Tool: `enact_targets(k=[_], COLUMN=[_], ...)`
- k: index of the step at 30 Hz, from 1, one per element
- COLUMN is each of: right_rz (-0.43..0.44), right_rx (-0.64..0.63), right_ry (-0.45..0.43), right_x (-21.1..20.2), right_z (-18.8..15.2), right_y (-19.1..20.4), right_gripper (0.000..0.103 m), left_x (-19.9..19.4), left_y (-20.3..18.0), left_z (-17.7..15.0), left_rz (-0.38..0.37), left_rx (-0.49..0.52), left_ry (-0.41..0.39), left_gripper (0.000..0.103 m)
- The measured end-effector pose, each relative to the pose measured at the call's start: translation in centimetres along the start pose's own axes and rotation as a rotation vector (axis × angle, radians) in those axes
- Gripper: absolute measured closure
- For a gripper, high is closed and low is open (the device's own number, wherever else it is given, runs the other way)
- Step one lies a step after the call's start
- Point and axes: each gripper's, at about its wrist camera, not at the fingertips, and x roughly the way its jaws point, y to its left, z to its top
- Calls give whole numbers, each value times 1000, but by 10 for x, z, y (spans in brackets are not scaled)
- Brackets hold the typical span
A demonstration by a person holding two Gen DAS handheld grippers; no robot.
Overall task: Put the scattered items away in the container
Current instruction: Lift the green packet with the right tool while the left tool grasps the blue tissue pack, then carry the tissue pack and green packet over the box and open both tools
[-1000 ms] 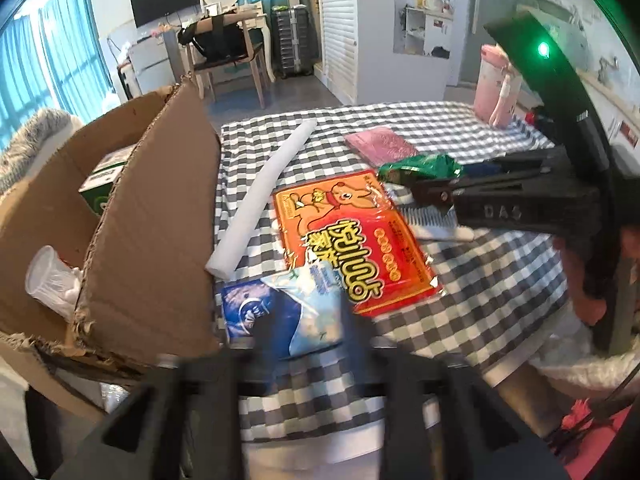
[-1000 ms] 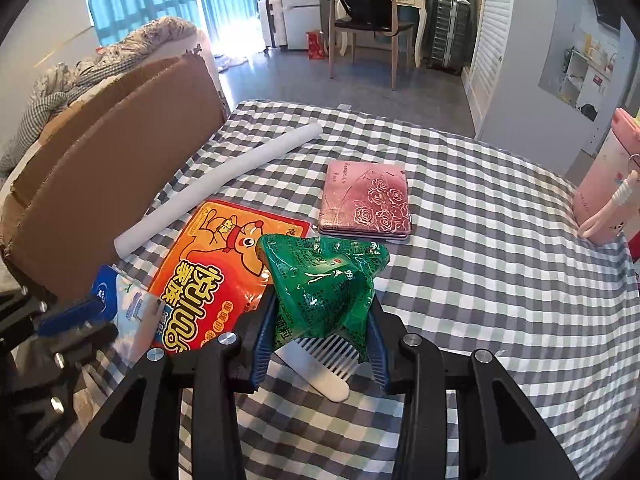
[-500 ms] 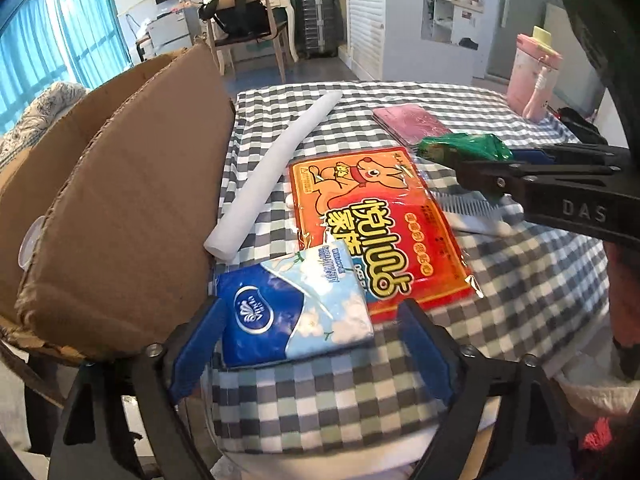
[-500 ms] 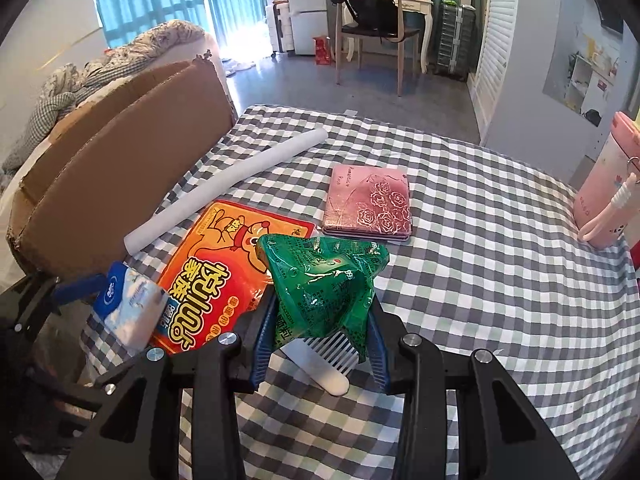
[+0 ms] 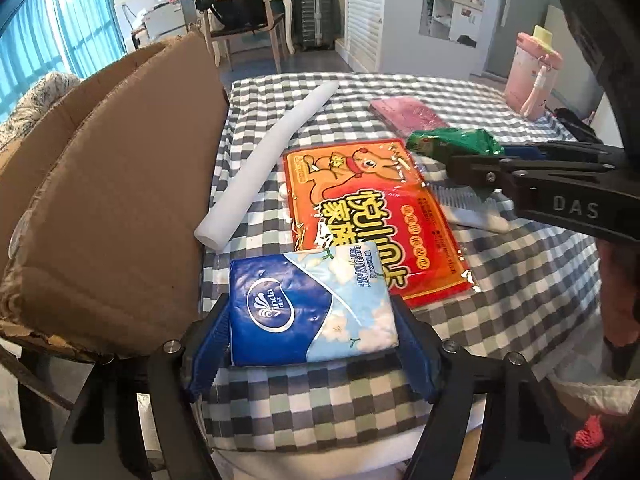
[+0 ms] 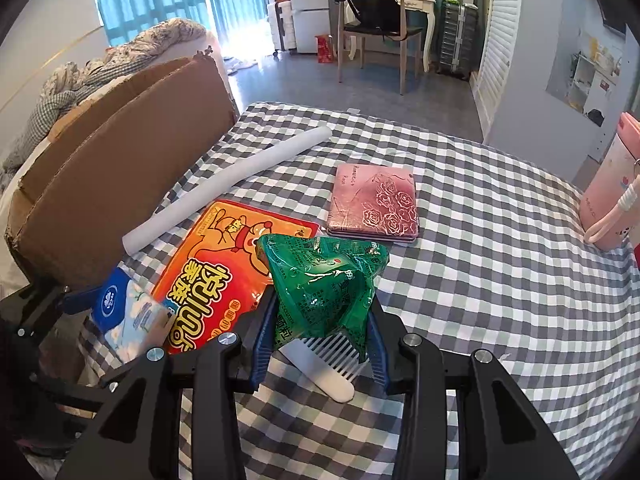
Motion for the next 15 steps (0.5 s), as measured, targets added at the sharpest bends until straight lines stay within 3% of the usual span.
enact_targets(k=[6,15], right_rz=[-8,18], right_rx=[-16,-119], right_ry=[-27,-153], right_x=[-14,-68], right_z=[3,29], right_y=[5,40], right_gripper=[63,63], left_x=[-25,-91], left_y=[-6,14], left_z=[10,40], left_rz=[0,34], left_rx=[25,24], left_ry=[-81,-288], left_gripper=[27,27])
